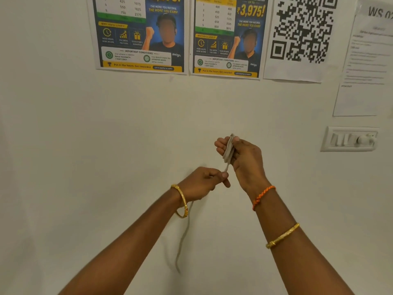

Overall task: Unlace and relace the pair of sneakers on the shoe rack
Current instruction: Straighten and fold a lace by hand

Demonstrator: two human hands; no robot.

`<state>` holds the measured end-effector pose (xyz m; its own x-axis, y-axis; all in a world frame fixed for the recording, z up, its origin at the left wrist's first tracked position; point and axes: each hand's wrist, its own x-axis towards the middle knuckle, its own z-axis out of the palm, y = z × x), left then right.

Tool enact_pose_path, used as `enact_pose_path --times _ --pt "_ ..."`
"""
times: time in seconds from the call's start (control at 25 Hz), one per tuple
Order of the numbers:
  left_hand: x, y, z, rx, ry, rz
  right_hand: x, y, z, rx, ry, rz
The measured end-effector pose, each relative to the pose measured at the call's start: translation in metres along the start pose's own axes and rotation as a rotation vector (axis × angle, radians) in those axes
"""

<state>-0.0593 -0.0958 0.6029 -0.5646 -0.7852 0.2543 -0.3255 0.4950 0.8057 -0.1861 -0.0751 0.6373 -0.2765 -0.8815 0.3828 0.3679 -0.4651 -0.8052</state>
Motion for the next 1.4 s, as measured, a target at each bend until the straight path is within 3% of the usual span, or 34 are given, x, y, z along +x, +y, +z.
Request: enact_pose_path --times 0.16,0.28,0.4,0.52,0.68,0.76,0.84,0.92,1.04,1.2,1.4 --pt "0.007 0.014 -0.016 0.326 0.14 0.107 0.003 0.017 -0.005 -0.341 0.054 -0.079" --pt "0.013 0.021 -0.034 0.357 0.257 0.143 -0.001 0.025 -0.012 -0.625 -0.001 -0.12" --pt "0.021 0.02 -0.05 0.3 0.325 0.148 -0.011 0.02 -0.009 -0.712 -0.121 -0.077" --pt "0.02 0.019 -0.05 0.059 0.326 0.165 -0.018 0.001 -0.002 -0.538 -0.141 0.09" --pt "0.013 0.009 -0.027 -0.209 0.225 0.018 -0.021 -0.019 0.008 0.052 -0.184 0.25" --pt "0.006 0.006 -0.015 -0.222 0.136 -0.007 -0.016 -0.02 0.01 0.338 -0.129 0.223" --pt "0.001 0.008 -0.009 -0.108 0.094 0.033 -0.006 -0.015 0.008 0.396 -0.051 0.139" --pt "-0.002 0.011 -0.009 0.106 0.104 0.093 0.001 -0.006 0.004 0.276 0.009 0.049" --pt "-0.002 0.017 -0.019 0.334 0.127 0.116 0.002 0.01 -0.005 -0.113 0.067 -0.065" --pt "0.0 0.026 -0.041 0.359 0.22 0.139 -0.009 0.022 -0.017 -0.642 -0.08 -0.104" --pt "0.011 0.014 -0.058 0.217 0.293 0.124 -0.027 0.012 -0.014 -0.621 -0.342 0.069"
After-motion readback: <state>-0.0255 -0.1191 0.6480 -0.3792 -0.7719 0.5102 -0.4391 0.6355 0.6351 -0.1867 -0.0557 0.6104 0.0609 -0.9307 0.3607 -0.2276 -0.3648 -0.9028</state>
